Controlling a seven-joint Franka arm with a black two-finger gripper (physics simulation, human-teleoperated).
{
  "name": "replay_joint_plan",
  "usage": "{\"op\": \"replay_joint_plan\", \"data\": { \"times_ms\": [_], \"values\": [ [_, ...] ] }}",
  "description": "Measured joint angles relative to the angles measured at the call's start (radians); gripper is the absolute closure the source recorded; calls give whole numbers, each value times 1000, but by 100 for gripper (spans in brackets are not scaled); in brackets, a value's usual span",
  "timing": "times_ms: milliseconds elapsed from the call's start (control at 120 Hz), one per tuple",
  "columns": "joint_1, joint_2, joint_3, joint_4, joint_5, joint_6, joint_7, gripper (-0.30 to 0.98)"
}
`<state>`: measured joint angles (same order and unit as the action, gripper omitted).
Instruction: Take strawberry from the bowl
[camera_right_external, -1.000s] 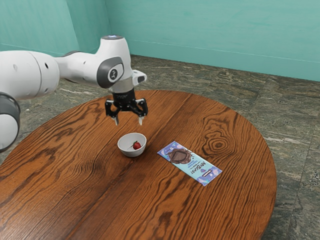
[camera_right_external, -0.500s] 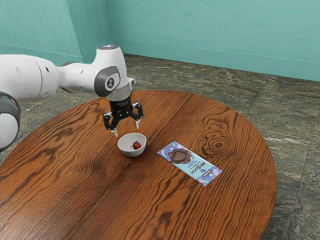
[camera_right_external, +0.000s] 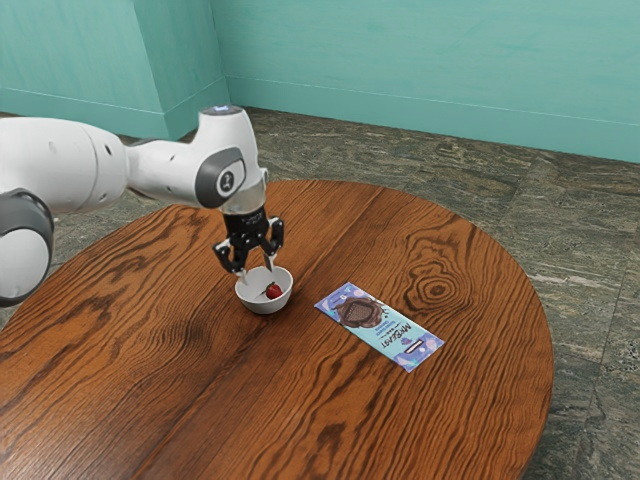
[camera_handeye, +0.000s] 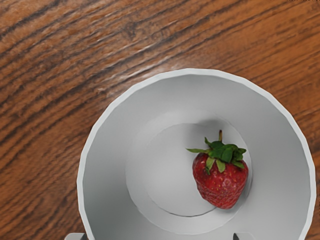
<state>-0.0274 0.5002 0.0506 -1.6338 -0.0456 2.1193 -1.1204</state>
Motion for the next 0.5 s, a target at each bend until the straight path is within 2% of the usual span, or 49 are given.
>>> {"op": "replay_joint_plan", "data": {
  "times_ms": [500],
  "values": [
    [12, 44, 0, 16, 0, 51, -41, 36]
  ]
}}
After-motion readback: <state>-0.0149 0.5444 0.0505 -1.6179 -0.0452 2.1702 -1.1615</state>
